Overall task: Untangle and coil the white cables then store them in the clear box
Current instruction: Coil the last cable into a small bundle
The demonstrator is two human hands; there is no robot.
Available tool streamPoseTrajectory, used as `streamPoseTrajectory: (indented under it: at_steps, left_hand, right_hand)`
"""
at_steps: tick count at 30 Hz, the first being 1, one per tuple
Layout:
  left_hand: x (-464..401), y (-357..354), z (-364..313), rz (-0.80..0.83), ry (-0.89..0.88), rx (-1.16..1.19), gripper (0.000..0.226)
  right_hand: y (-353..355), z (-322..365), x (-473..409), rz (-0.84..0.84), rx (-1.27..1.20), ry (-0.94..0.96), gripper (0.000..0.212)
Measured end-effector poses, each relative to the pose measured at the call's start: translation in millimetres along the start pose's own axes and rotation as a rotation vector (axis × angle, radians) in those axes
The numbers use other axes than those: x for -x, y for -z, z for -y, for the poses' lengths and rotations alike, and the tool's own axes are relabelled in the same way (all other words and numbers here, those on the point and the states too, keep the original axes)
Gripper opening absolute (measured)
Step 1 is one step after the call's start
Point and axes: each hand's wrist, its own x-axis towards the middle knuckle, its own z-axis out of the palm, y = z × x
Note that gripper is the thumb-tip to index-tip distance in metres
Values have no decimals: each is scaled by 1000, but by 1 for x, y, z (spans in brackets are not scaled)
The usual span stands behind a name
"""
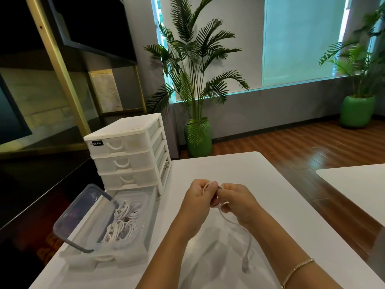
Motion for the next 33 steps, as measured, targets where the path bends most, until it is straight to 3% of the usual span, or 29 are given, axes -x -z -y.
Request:
streamPoseTrajectory:
  at_steps: [6,11,17,21,24,28,33]
  left_hand:
    - [1,4,-1,36,-48,-30,22]
    - [-2,6,1,-58,-71,-107,26]
    - [-4,6,3,-178,-45,-153,29]
    - [-6,5,0,-256,13,-109,31]
    - [-4,1,-1,-266,15,-73,32]
    - [-4,-3,0,-276,-26,-105,29]
    - [-4,-4,2,-277,-7,-107,22]
  right_hand:
    - [2,-1,3,65,77,9,17]
    - [-8,-2,8,41,57,97,18]
    - [-13,-6,3,-171,349,211,13]
    - [-15,-8,3,-367,525,389,29]
    - [-17,-13,1,-474,655,589,19]
    - [-24,-13,3,-624,742,654,17]
    - [-26,-11,4,-630,827,745,9]
